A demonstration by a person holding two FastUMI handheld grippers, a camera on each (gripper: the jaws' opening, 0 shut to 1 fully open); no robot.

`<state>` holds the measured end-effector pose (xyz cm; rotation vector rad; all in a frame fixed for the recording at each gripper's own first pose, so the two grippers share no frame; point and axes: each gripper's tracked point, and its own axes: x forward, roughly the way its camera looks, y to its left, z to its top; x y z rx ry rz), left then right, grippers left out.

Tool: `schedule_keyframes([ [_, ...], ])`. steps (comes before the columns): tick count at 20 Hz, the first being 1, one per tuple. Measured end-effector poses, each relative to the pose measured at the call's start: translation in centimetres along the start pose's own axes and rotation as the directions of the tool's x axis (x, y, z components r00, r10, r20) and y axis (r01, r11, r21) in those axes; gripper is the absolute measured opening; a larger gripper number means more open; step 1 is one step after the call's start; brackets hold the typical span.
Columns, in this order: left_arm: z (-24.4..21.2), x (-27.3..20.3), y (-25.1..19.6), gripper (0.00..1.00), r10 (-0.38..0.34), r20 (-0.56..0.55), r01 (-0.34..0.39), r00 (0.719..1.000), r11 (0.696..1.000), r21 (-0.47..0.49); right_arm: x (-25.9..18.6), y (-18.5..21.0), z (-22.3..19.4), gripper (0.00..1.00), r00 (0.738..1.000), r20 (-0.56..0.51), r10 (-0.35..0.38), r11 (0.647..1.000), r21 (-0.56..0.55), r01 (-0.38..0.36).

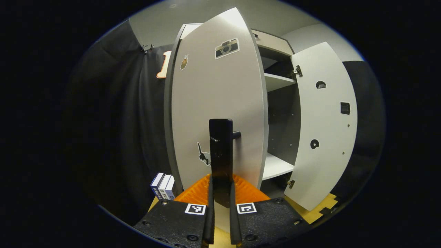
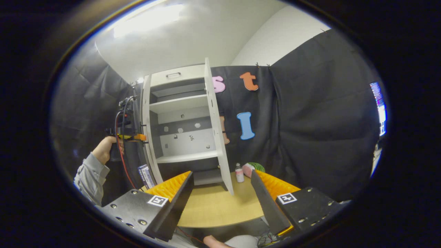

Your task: Open the right door of the double-door shoe cabinet with the right hand, and open the left door with the left hand.

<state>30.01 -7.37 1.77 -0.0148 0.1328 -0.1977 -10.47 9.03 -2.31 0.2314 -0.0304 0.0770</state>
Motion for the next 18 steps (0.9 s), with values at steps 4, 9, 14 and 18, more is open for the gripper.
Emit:
schedule_keyframes([
  [4,0.0,-0.5,1.0,0.18,0.011,0.001,-0.011,1.0,1.0,0.022,0.1,0.7,-0.8,0.99,1.0,-0.012,0.008,1.0,-0.007,-0.008],
  [9,0.0,-1.0,2.0,0.17,0.025,0.003,-0.026,1.0,0.999,0.045,0.4,1.6,-1.5,0.99,0.999,-0.025,0.022,1.0,-0.014,-0.023],
  [14,0.1,-1.5,4.4,0.11,0.096,0.01,-0.096,0.995,0.993,0.068,0.7,1.7,-1.6,0.99,0.999,-0.032,0.026,1.0,-0.008,-0.026],
  [18,0.1,-2.0,7.3,0.02,0.194,0.019,-0.194,0.981,0.979,0.068,0.7,1.9,-1.6,0.99,0.999,-0.032,0.029,1.0,-0.012,-0.029],
])
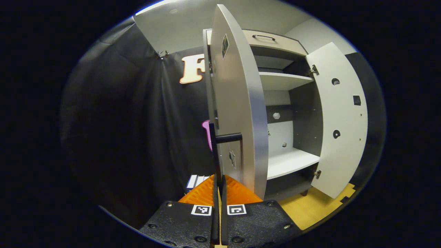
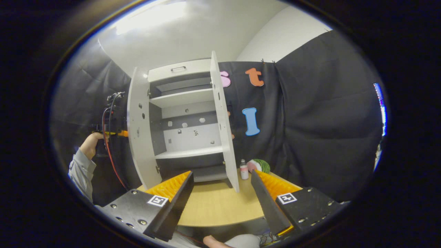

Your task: Open the right door of the double-door shoe cabinet with the right hand, and open the left door with the left hand.

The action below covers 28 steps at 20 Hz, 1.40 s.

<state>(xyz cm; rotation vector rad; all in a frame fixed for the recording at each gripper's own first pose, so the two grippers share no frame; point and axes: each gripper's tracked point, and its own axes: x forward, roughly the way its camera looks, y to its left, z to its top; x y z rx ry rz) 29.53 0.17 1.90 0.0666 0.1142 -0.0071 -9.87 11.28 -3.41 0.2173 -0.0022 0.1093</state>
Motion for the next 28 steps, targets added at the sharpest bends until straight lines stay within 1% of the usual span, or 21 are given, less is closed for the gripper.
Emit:
schedule_keyframes([
  [1,0.3,-0.3,0.0,0.0,-0.03,0.029,0.031,0.999,0.999,-0.038,0.1,0.0,0.0,0.99,1.0,0.0,0.003,1.0,-0.002,-0.003],
  [2,-0.2,-0.2,0.6,0.0,-0.043,-0.006,0.042,0.999,0.997,-0.069,0.1,0.0,0.0,0.99,1.0,0.0,0.004,1.0,-0.003,-0.004],
  [4,-0.2,-0.2,1.2,0.01,-0.096,-0.004,0.094,0.995,0.981,-0.17,0.2,0.1,-0.2,0.99,1.0,-0.002,0.007,1.0,-0.008,-0.007],
  [5,-0.7,-0.1,1.3,0.01,-0.115,-0.033,0.107,0.993,0.976,-0.191,0.3,0.1,-0.3,0.99,1.0,-0.004,0.009,1.0,-0.01,-0.009],
  [9,-0.2,0.2,1.5,0.01,-0.125,0.01,0.126,0.992,0.984,-0.125,0.9,0.5,-0.3,0.99,1.0,0.004,0.03,0.999,-0.027,-0.03],
  [10,-0.2,0.2,1.5,0.03,-0.117,0.01,0.117,0.993,0.984,-0.135,1.1,0.6,-0.1,0.99,0.999,0.014,0.037,0.999,-0.034,-0.036],
  [11,-0.3,-0.1,1.4,0.01,-0.109,0.005,0.108,0.994,0.984,-0.145,1.4,0.8,0.1,0.99,0.999,0.025,0.045,0.998,-0.04,-0.044],
  [12,-0.3,-0.2,1.5,0.03,-0.102,0.006,0.102,0.995,0.984,-0.144,2.0,1.0,0.4,0.99,0.998,0.03,0.047,0.998,-0.044,-0.046],
  [13,-0.3,-0.5,1.5,0.01,-0.095,0.007,0.095,0.995,0.985,-0.146,3.0,1.0,0.6,0.99,0.998,0.031,0.048,0.998,-0.047,-0.047],
  [16,-0.4,-0.8,1.6,0.01,-0.081,0.02,0.083,0.996,0.984,-0.155,4.2,1.1,0.3,0.99,0.998,0.026,0.064,0.997,-0.046,-0.063],
  [17,-0.6,-1.2,1.6,0.01,-0.074,0.02,0.076,0.997,0.982,-0.17,4.4,1.0,0.1,0.95,0.998,0.022,0.067,0.997,-0.042,-0.066],
  [18,-0.5,-1.5,1.5,0.02,-0.07,0.019,0.072,0.997,0.981,-0.178,4.6,1.0,-0.1,0.95,0.997,0.016,0.072,0.997,-0.038,-0.071],
  [20,-0.8,-2.8,1.7,0.05,-0.051,0.02,0.053,0.998,0.989,-0.141,4.7,1.0,-0.2,0.95,0.997,0.009,0.076,0.997,-0.028,-0.076],
  [21,-0.4,-3.5,2.0,0.04,-0.039,0.04,0.044,0.998,0.991,-0.123,4.8,1.0,-0.3,0.95,0.997,0.008,0.077,0.997,-0.025,-0.076],
  [22,-0.1,-4.2,2.2,0.11,-0.02,0.052,0.027,0.998,0.992,-0.124,4.7,1.1,-0.3,0.95,0.997,0.006,0.077,0.997,-0.024,-0.076],
  [23,-0.4,-5.1,2.4,0.25,-0.002,0.052,0.009,0.999,0.991,-0.136,4.6,1.1,-0.4,0.95,0.997,0.002,0.075,0.997,-0.025,-0.075],
  [24,-0.8,-5.8,2.7,0.39,0.021,0.041,-0.015,0.999,0.989,-0.145,4.5,1.2,-0.4,0.99,0.997,0.001,0.074,0.997,-0.027,-0.074],
  [25,-1.2,-6.9,2.7,0.54,0.027,0.036,-0.021,0.999,0.989,-0.146,4.4,1.4,-0.4,0.95,0.997,0.001,0.074,0.997,-0.031,-0.073],
  [26,-1.6,-7.7,2.6,0.68,0.037,0.033,-0.032,0.999,0.989,-0.146,4.3,1.5,-0.3,0.95,0.997,0.0,0.073,0.997,-0.037,-0.072],
  [27,-1.9,-8.5,2.5,0.76,0.04,0.025,-0.037,0.999,0.991,-0.13,4.4,1.6,-0.3,0.95,0.998,0.003,0.07,0.997,-0.041,-0.07],
  [28,-2.1,-9.5,2.4,0.76,0.05,0.025,-0.047,0.998,0.992,-0.117,4.4,1.8,-0.1,0.99,0.998,0.005,0.069,0.997,-0.043,-0.068],
])
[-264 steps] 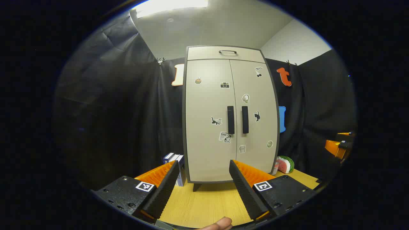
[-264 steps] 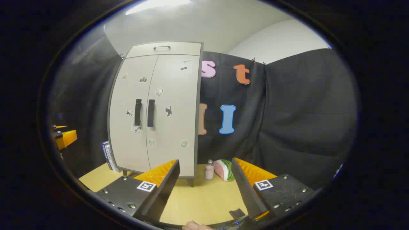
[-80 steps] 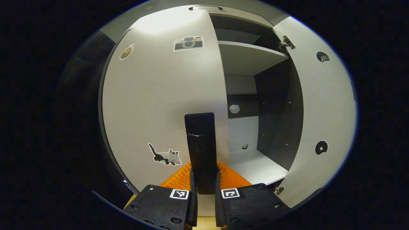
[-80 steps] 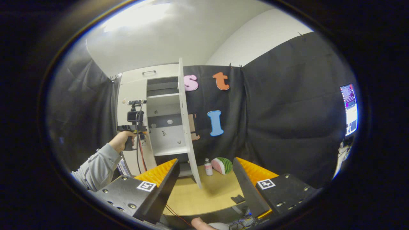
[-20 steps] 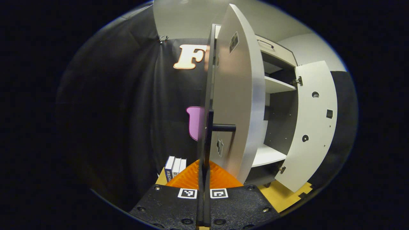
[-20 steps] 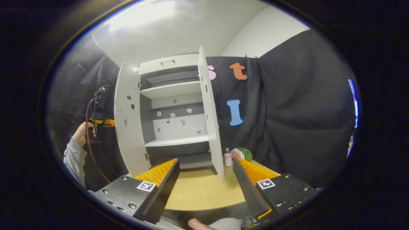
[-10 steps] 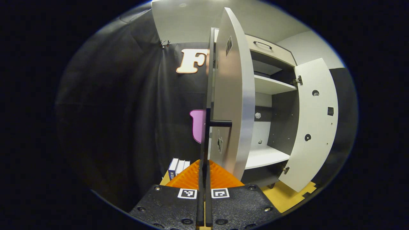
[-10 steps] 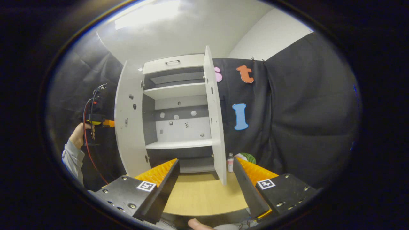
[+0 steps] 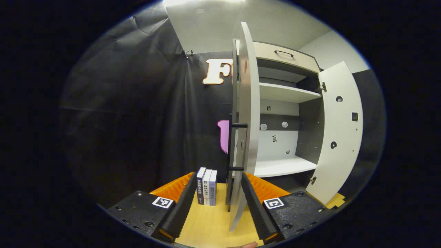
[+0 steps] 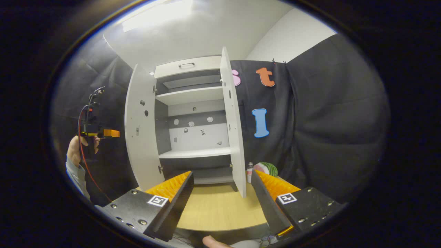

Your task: Open the right door of the double-door shoe cabinet with the right hand, and open the left door with the left hand.

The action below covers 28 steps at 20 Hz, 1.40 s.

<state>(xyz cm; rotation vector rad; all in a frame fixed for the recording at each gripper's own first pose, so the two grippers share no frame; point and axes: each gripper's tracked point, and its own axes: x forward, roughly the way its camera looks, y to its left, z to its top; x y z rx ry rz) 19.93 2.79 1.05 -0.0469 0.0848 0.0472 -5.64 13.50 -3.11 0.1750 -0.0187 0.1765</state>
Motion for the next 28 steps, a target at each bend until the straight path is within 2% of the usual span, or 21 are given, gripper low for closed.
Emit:
schedule_keyframes([
  [2,-0.3,-1.6,-0.6,0.87,0.005,-0.006,-0.005,1.0,1.0,0.013,-0.2,0.4,0.3,0.99,1.0,0.005,0.0,1.0,-0.003,0.0],
  [3,-0.3,-2.5,-1.3,0.9,0.0,-0.007,0.001,1.0,1.0,0.016,-0.2,0.5,0.5,0.95,1.0,0.008,-0.002,1.0,-0.004,0.002],
  [4,-0.5,-3.4,-1.9,0.91,-0.004,-0.008,0.004,1.0,1.0,0.026,-0.3,0.6,0.6,0.99,1.0,0.009,-0.004,1.0,-0.003,0.004],
  [6,-0.4,-5.1,-2.9,0.98,-0.003,0.004,0.002,1.0,0.999,0.034,-0.3,0.8,0.8,0.95,1.0,0.012,-0.006,1.0,-0.003,0.006],
  [7,-0.4,-5.9,-3.6,0.98,-0.006,0.006,0.006,1.0,0.999,0.034,-0.4,1.0,0.9,0.99,1.0,0.015,-0.006,1.0,-0.002,0.006],
  [16,-0.8,-13.0,-9.9,0.98,-0.076,0.092,0.072,0.993,0.996,0.044,-0.9,1.0,1.4,0.99,1.0,0.029,-0.009,1.0,-0.003,0.009],
  [20,-2.2,-16.2,-12.4,0.98,-0.102,0.115,0.101,0.988,0.995,0.01,-1.0,1.2,1.2,0.99,1.0,0.029,-0.008,1.0,-0.006,0.008],
  [23,-3.6,-17.4,-13.5,0.95,-0.107,0.118,0.11,0.987,0.994,-0.022,-1.2,1.4,1.1,0.99,0.999,0.033,-0.006,1.0,0.001,0.006],
  [25,-4.7,-17.8,-14.0,0.97,-0.111,0.109,0.116,0.988,0.992,-0.044,-1.6,1.7,1.1,0.99,0.999,0.036,0.007,1.0,-0.001,-0.007],
  [27,-4.8,-17.6,-13.6,0.94,-0.089,0.123,0.091,0.988,0.996,-0.007,-2.0,2.3,1.0,0.99,0.999,0.038,0.017,1.0,-0.016,-0.016],
  [28,-5.1,-17.5,-13.5,0.97,-0.083,0.12,0.084,0.989,0.996,0.004,-2.1,2.4,0.9,0.99,0.999,0.037,0.022,0.999,-0.027,-0.021],
])
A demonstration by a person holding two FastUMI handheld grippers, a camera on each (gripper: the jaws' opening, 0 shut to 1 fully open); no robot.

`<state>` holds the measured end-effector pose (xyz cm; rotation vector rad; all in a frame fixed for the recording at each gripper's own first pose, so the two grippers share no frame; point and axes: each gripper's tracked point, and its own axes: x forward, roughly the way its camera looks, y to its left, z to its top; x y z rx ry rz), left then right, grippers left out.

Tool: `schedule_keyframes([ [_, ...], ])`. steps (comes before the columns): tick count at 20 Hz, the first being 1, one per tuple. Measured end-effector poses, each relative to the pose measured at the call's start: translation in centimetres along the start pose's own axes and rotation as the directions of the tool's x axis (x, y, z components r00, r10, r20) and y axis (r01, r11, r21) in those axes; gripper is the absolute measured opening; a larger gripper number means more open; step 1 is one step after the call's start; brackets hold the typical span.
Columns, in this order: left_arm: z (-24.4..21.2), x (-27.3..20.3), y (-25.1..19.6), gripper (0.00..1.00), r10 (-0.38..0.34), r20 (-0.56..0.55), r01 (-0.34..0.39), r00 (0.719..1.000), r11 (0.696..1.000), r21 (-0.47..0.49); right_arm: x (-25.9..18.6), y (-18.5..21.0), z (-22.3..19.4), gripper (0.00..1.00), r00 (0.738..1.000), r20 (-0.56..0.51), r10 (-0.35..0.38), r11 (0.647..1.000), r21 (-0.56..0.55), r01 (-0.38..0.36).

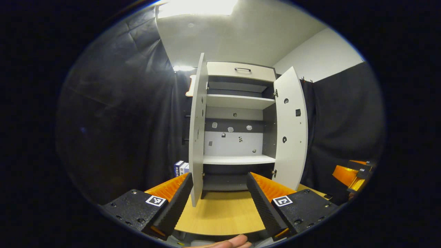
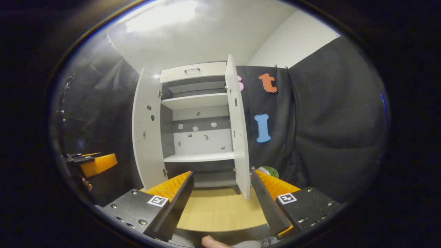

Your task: Open the right door of the double-door shoe cabinet with the right hand, and open the left door with the left hand.

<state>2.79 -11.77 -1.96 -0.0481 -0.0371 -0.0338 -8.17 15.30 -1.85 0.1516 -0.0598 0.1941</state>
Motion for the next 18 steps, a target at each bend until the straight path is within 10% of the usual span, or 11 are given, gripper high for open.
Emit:
schedule_keyframes([
  [18,-2.1,1.1,-1.3,0.96,-0.057,-0.069,0.057,0.996,0.998,-0.013,-1.0,0.2,0.2,0.95,1.0,0.016,0.006,1.0,-0.003,-0.006],
])
